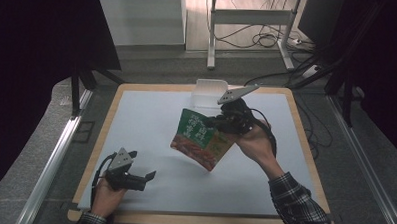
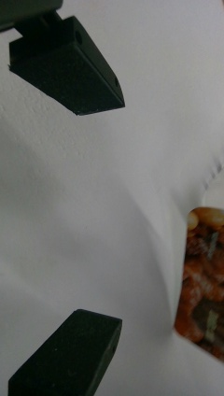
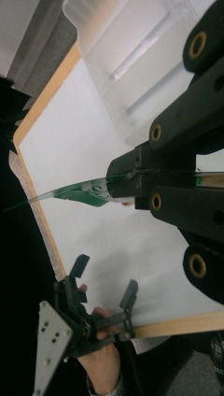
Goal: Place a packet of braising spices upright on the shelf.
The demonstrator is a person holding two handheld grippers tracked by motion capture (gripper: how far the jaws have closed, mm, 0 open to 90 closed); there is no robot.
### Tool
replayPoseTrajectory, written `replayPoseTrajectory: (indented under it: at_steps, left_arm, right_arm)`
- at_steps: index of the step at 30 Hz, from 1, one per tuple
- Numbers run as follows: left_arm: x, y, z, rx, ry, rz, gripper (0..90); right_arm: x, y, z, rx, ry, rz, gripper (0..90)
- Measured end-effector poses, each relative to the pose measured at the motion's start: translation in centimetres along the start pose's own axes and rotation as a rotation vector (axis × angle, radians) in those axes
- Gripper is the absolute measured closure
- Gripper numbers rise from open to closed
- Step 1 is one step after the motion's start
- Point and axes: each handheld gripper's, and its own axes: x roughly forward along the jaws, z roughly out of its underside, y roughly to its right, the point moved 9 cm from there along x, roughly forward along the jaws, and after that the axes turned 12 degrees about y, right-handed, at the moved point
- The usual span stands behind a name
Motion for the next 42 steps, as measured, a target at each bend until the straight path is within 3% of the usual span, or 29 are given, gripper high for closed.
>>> replayPoseTrajectory:
  at_steps: [8, 23, 42]
  left_arm:
    - [-0.1, 0.0, -0.1, -0.002, 0.007, -0.001, 0.2]
    - [-0.2, 0.1, -0.4, -0.013, 0.032, 0.012, 0.2]
    - [-0.3, 0.1, -0.6, -0.024, 0.039, 0.022, 0.2]
  right_arm:
    - [1.1, 1.7, -2.0, -0.018, 0.017, 0.024, 89.4]
    - [4.6, 2.7, -5.5, -0.013, 0.063, -0.036, 89.4]
    - [9.2, 5.1, -10.0, -0.014, 0.106, -0.019, 89.4]
